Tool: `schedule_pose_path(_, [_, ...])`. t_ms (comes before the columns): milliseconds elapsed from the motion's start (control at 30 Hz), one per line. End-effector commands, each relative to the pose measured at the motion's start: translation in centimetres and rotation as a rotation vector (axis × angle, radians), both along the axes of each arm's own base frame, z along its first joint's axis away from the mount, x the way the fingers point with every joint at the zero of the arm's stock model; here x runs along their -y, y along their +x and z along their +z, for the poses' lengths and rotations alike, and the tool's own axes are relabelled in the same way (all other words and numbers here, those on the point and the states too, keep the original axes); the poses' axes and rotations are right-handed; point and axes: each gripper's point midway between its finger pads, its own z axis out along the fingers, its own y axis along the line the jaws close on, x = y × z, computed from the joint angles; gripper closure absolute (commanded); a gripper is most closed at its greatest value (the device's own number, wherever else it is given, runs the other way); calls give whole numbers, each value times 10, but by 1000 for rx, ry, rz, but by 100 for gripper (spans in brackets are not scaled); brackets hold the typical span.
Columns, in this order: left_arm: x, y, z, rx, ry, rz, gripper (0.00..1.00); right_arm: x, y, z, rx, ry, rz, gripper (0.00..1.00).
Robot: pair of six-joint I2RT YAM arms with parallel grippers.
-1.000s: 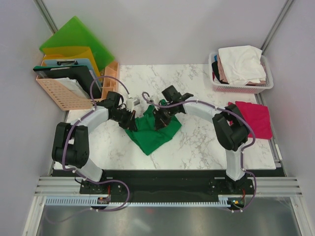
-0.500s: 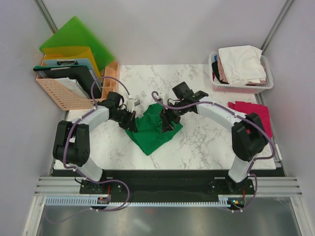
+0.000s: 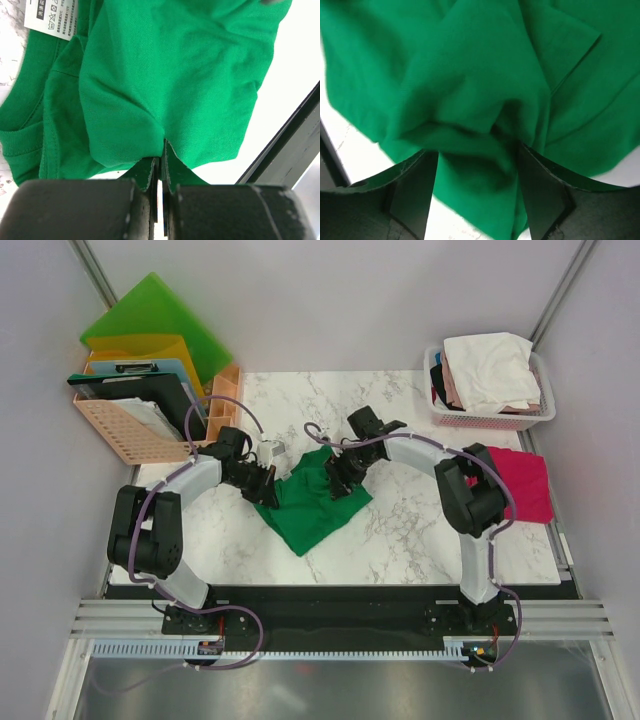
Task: Fold and stack the t-shirts
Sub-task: Smooth out wrinkles on the folded tshirt
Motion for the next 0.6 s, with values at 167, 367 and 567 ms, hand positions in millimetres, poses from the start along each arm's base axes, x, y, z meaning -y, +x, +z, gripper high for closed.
schedule_pose_path(167, [-4,3,12,67,16,-20,98,-30,40,33,77,109,-13,34])
schedule_pose_path(367, [-1,7,9,45,6,-24,98,-36,26,46,48,152,0,36])
schedule_pose_path(567, [-1,12,4,34,12,-23,98,-58,-14,59,-12,205,81,39])
